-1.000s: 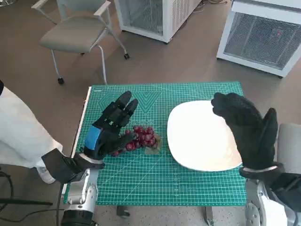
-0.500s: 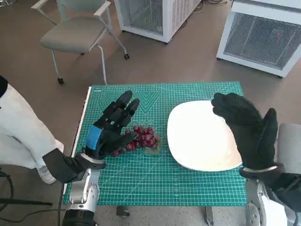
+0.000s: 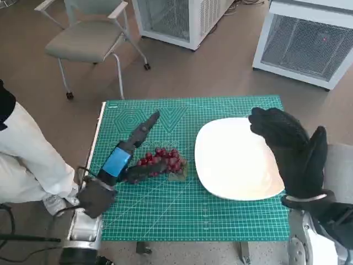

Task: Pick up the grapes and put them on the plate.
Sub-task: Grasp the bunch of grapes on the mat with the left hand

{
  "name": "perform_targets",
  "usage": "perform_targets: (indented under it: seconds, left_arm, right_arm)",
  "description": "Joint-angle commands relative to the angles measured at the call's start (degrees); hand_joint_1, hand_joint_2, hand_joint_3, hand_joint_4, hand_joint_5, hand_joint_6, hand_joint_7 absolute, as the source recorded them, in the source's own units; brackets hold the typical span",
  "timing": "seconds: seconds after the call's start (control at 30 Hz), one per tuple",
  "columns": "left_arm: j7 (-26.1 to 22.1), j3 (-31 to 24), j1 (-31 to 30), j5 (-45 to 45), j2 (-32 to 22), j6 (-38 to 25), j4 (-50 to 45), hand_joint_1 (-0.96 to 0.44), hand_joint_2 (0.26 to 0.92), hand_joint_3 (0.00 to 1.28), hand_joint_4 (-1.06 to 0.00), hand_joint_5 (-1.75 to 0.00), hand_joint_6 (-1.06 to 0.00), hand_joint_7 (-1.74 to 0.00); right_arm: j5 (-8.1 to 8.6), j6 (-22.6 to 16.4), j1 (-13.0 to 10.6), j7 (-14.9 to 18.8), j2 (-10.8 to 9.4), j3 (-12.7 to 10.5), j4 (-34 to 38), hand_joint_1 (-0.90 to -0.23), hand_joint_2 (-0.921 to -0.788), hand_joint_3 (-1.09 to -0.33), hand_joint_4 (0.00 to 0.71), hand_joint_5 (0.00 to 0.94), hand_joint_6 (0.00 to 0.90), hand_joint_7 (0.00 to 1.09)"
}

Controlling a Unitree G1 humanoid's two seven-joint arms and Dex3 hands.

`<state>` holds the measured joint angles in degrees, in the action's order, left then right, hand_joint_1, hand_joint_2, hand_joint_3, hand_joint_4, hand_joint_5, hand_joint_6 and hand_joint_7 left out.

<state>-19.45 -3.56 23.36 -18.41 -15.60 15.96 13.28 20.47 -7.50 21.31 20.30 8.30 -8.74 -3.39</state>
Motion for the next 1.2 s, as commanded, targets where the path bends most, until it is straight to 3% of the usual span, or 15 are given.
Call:
perform_targets:
  seconds: [0.03,0.23,0.43,0.63,0.97,1.2]
  left_arm:
    - [-0.8,8.6,-3.2,-20.6,-2.9,-14.4,-17.2,-0.35,0.742,0.00,0.00,0.00,-0.13,-0.04]
    - [-1.3,10.9,-3.1,-23.6,-1.6,-19.8,-19.4,-0.32,0.738,0.00,-0.01,0.00,-0.20,-0.05]
    - [-1.0,13.2,-2.4,-23.9,-0.9,-24.7,-19.2,-0.28,0.739,0.00,-0.10,-0.01,-0.31,-0.03]
    - [-0.7,15.9,-0.7,-25.3,-1.3,-27.6,-16.9,-0.24,0.738,0.00,-0.15,-0.01,-0.34,-0.02]
    - [0.8,20.7,5.0,-28.1,-0.5,-31.6,-7.5,-0.21,0.739,0.00,-0.16,-0.01,-0.34,-0.01]
    - [3.6,24.6,11.2,-30.2,0.3,-33.0,5.0,-0.19,0.738,0.00,-0.16,0.00,-0.34,0.00]
  right_arm:
    - [0.05,1.0,-2.1,-0.2,0.1,0.0,0.3,-0.331,-0.921,-0.594,0.466,0.816,0.252,0.99]
    - [0.13,1.1,-2.4,-0.3,0.2,-0.1,-0.2,-0.330,-0.921,-0.595,0.465,0.819,0.252,0.99]
    - [0.26,1.1,-2.8,-0.2,0.3,-0.2,-0.5,-0.328,-0.921,-0.596,0.464,0.821,0.250,0.99]
    - [0.11,0.8,-3.0,-0.2,0.4,-0.2,-0.4,-0.328,-0.921,-0.596,0.460,0.822,0.245,0.99]
    - [-0.09,0.7,-2.9,-0.3,0.4,-0.2,0.0,-0.336,-0.921,-0.594,0.456,0.826,0.240,0.99]
    - [-0.09,0.6,-2.8,-0.3,0.3,-0.2,0.3,-0.336,-0.921,-0.596,0.455,0.829,0.239,0.99]
